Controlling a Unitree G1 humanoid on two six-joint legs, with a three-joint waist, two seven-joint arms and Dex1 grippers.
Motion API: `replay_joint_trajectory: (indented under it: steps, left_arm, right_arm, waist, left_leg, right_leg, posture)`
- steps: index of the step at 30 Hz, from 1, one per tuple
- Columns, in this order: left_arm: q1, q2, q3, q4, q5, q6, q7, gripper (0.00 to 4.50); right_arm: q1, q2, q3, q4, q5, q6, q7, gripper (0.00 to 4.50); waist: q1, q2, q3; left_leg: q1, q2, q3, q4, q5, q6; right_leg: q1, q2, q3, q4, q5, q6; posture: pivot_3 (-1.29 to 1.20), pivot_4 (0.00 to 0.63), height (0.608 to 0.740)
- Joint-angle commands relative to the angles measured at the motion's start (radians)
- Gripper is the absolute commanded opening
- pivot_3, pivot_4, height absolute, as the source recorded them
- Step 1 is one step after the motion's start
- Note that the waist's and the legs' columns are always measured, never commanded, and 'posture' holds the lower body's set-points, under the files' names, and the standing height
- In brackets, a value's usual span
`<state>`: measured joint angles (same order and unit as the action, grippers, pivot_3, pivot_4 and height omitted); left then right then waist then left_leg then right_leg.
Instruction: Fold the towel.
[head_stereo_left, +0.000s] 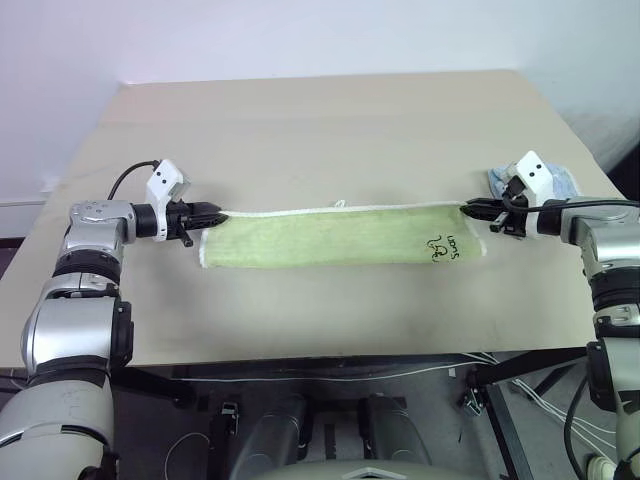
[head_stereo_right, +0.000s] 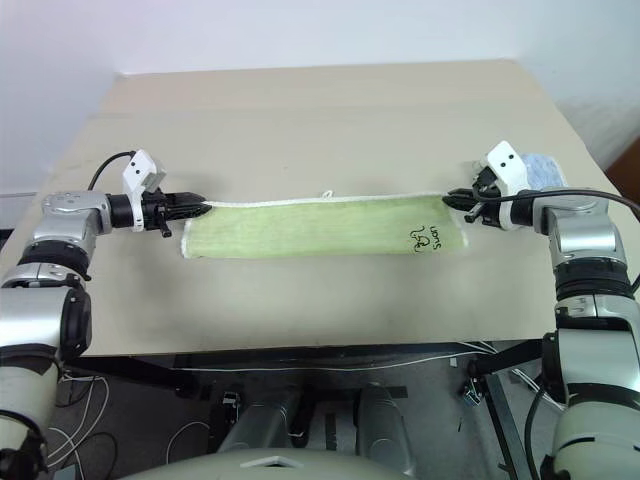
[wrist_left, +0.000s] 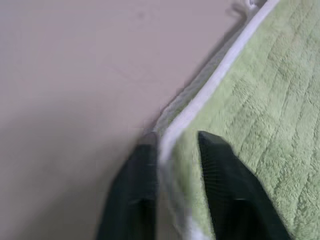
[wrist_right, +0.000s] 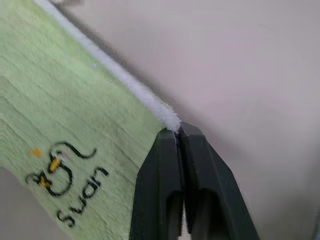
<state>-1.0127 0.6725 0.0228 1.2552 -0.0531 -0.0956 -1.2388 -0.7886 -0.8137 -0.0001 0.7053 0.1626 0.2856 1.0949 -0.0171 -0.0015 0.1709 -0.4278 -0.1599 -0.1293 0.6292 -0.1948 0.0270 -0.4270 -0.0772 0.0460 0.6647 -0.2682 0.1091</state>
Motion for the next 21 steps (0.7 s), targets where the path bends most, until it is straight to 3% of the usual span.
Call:
replay_joint_trajectory:
  steps: [1, 6, 9, 11, 15, 21]
  left_arm:
    - [-0.004, 0.023, 0.031, -0.011, -0.01, -0.016, -0.012, 2.66]
    - [-0.004, 0.032, 0.094, -0.025, -0.04, -0.092, 0.084, 4.44]
    - [-0.012, 0.033, 0.151, -0.033, -0.061, -0.18, 0.197, 4.5]
    - [-0.012, 0.029, 0.181, -0.049, -0.081, -0.229, 0.212, 4.5]
    - [0.017, 0.008, 0.22, -0.16, -0.165, -0.174, 0.076, 4.5]
    - [0.26, -0.021, 0.167, -0.641, -0.309, 0.071, -0.109, 4.5]
  right_arm:
    - [-0.017, -0.008, -0.04, -0.047, 0.027, 0.014, 0.014, 1.62]
    - [-0.025, -0.016, -0.067, -0.058, 0.04, 0.052, -0.006, 3.39]
    - [-0.034, -0.033, -0.137, -0.088, 0.116, 0.2, -0.013, 4.4]
    - [-0.027, -0.045, -0.209, -0.111, 0.194, 0.34, -0.017, 4.4]
    - [0.076, -0.067, -0.318, -0.208, 0.306, 0.624, -0.069, 4.4]
    - [0.188, -0.049, -0.541, -0.331, 0.469, 0.959, -0.209, 4.4]
  waist:
    - [0.0, 0.0, 0.0]
    - [-0.001, 0.0, 0.0]
    - [0.001, 0.0, 0.0]
    - [0.003, 0.0, 0.0]
    - [0.01, -0.001, 0.0]
    - [-0.005, 0.001, -0.001]
  left_leg:
    - [0.0, 0.0, 0.0, 0.0, 0.0, 0.0]
    - [0.0, 0.0, 0.0, 0.0, 0.0, 0.0]
    - [0.0, 0.0, 0.0, 0.0, 0.0, 0.0]
    - [0.0, 0.0, 0.0, 0.0, 0.0, 0.0]
    - [-0.001, 0.0, -0.001, 0.0, 0.0, 0.0]
    - [-0.001, 0.0, 0.0, -0.001, -0.001, 0.001]
  right_leg:
    - [0.0, 0.0, 0.0, 0.0, 0.0, 0.0]
    - [0.0, 0.0, 0.0, 0.0, 0.0, 0.0]
    - [0.0, 0.0, 0.0, 0.0, 0.0, 0.0]
    - [0.0, 0.0, 0.0, 0.0, 0.0, 0.0]
    - [0.0, -0.001, -0.001, -0.001, 0.0, 0.0]
    - [0.0, -0.001, 0.001, -0.001, 0.0, 0.0]
  posture:
    - [0.0, 0.15, 0.74]
    - [0.0, 0.15, 0.74]
    - [0.0, 0.15, 0.74]
    - [0.0, 0.15, 0.74]
    - [0.0, 0.15, 0.74]
    - [0.0, 0.15, 0.74]
